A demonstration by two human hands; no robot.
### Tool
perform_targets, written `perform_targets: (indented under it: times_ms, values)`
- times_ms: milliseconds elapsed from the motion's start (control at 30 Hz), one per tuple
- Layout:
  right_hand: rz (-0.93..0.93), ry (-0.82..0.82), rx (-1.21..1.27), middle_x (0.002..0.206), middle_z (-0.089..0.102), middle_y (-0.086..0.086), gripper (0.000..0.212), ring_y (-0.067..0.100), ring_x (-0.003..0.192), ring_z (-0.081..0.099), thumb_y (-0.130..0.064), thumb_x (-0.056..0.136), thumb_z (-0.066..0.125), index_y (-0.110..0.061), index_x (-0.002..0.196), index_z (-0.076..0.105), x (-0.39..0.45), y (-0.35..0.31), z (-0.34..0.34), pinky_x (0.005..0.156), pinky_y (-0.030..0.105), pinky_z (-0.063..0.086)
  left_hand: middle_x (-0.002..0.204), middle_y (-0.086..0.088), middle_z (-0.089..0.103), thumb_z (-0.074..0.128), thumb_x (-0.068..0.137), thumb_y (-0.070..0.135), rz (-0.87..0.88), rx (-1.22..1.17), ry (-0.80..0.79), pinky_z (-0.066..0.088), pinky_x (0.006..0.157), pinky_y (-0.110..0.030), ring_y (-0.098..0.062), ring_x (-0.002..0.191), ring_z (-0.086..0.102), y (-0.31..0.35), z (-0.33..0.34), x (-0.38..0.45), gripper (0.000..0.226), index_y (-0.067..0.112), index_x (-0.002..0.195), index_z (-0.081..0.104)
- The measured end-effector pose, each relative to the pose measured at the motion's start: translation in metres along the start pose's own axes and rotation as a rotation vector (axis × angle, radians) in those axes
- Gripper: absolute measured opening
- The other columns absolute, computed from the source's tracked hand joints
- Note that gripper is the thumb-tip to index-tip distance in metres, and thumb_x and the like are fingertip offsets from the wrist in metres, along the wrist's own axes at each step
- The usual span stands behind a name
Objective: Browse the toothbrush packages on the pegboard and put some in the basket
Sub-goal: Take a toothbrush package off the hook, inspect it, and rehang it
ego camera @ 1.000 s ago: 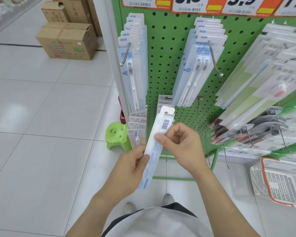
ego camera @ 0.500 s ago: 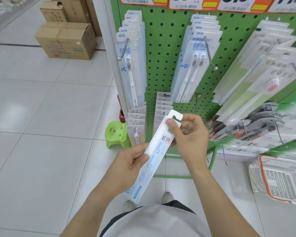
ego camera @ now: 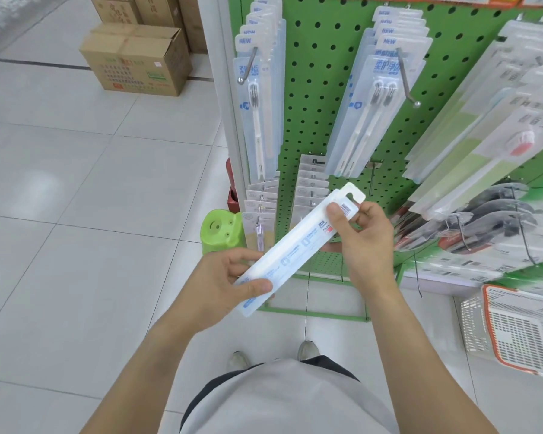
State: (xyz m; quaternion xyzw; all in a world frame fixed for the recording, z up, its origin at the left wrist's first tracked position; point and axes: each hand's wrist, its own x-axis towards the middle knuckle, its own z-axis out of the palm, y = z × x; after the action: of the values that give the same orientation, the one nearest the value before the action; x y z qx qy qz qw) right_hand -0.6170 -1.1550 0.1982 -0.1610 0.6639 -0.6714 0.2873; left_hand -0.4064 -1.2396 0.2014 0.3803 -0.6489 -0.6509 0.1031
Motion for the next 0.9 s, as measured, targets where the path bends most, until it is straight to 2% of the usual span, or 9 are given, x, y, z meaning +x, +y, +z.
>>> perform_targets:
  times_ms: [167, 267, 367, 433, 567, 667, 733, 833, 900]
  values:
    - [-0.040, 0.078, 0.031, 0.078, 0.064, 0.015, 0.021, 0.019, 0.069, 0.074, -0.025, 0.099, 0.065, -0.012, 0.089, 0.052, -0.004, 0.005, 0.002, 0.046, 0.032, 0.058, 0.096, -0.003, 0.079, 0.055, 0.100, 0.006, 0.074, -0.024, -0.001, 0.058, 0.082, -0.029, -0.021, 0.086, 0.076, -0.007, -0.007, -0.003, 0.026, 0.015, 0.118, 0.071]
    - [-0.064, 0.128, 0.071, 0.077, 0.065, 0.015, 0.022, 0.019, 0.066, 0.074, -0.024, 0.098, 0.066, -0.012, 0.086, 0.053, -0.007, 0.006, 0.004, 0.045, 0.031, 0.057, 0.094, -0.005, 0.079, 0.048, 0.103, 0.007, 0.097, -0.016, -0.031, 0.058, 0.077, -0.029, -0.024, 0.082, 0.076, -0.007, -0.006, -0.006, 0.028, 0.010, 0.119, 0.070]
    - [-0.029, 0.059, 0.051, 0.078, 0.068, 0.007, 0.022, 0.020, 0.069, 0.075, -0.014, 0.090, 0.075, -0.007, 0.093, 0.055, -0.008, 0.007, 0.004, 0.047, 0.031, 0.057, 0.093, -0.003, 0.079, 0.054, 0.103, 0.013, 0.038, 0.058, -0.007, 0.059, 0.073, -0.035, -0.023, 0.078, 0.076, -0.010, -0.003, -0.005, 0.020, 0.019, 0.113, 0.070]
    - [-0.027, -0.022, 0.017, 0.084, 0.070, 0.006, 0.032, 0.021, 0.071, 0.075, -0.005, 0.081, 0.083, -0.009, 0.099, 0.057, -0.008, 0.007, 0.004, 0.051, 0.031, 0.058, 0.088, 0.002, 0.077, 0.062, 0.100, 0.020, 0.008, 0.240, 0.000, 0.049, 0.061, -0.022, -0.010, 0.066, 0.068, -0.012, 0.000, -0.005, 0.011, 0.027, 0.106, 0.068]
    - [-0.052, -0.155, -0.118, 0.093, 0.073, 0.007, 0.051, 0.021, 0.077, 0.070, -0.004, 0.065, 0.093, -0.014, 0.105, 0.063, -0.008, 0.009, 0.005, 0.068, 0.037, 0.061, 0.074, -0.005, 0.073, 0.074, 0.091, 0.027, 0.011, 0.224, -0.028, 0.039, 0.056, -0.022, -0.011, 0.058, 0.056, -0.011, 0.011, -0.003, 0.012, 0.021, 0.098, 0.065]
    - [-0.063, -0.203, -0.088, 0.094, 0.069, 0.025, 0.042, 0.026, 0.076, 0.064, -0.005, 0.069, 0.091, -0.013, 0.102, 0.066, -0.008, 0.012, 0.009, 0.068, 0.042, 0.060, 0.064, -0.010, 0.065, 0.071, 0.093, 0.030, 0.012, 0.194, -0.027, 0.036, 0.055, -0.027, -0.017, 0.058, 0.049, -0.014, 0.017, -0.001, 0.016, 0.016, 0.092, 0.062]
    - [-0.054, -0.199, -0.053, 0.093, 0.064, 0.032, 0.032, 0.026, 0.073, 0.064, -0.004, 0.077, 0.085, -0.011, 0.101, 0.066, -0.008, 0.011, 0.011, 0.060, 0.033, 0.058, 0.054, -0.004, 0.050, 0.066, 0.096, 0.032, 0.023, 0.210, -0.038, 0.032, 0.052, -0.027, -0.017, 0.055, 0.039, -0.015, 0.019, 0.000, 0.016, 0.019, 0.089, 0.060]
    - [-0.017, -0.172, -0.013, 0.083, 0.067, 0.020, 0.017, 0.022, 0.070, 0.071, -0.008, 0.086, 0.077, -0.006, 0.100, 0.068, -0.004, 0.009, 0.008, 0.055, 0.031, 0.058, 0.050, 0.006, 0.040, 0.060, 0.099, 0.034, 0.026, 0.257, -0.020, 0.025, 0.049, -0.024, -0.011, 0.050, 0.029, -0.013, 0.020, -0.002, 0.015, 0.023, 0.089, 0.060]
    - [-0.015, -0.156, -0.023, 0.076, 0.069, 0.008, 0.013, 0.019, 0.065, 0.071, -0.011, 0.090, 0.074, -0.003, 0.099, 0.068, -0.003, 0.006, 0.008, 0.052, 0.032, 0.058, 0.057, 0.002, 0.050, 0.058, 0.100, 0.036, 0.056, 0.326, 0.013, 0.028, 0.051, -0.024, -0.009, 0.050, 0.034, -0.013, 0.020, -0.001, 0.011, 0.029, 0.093, 0.063]
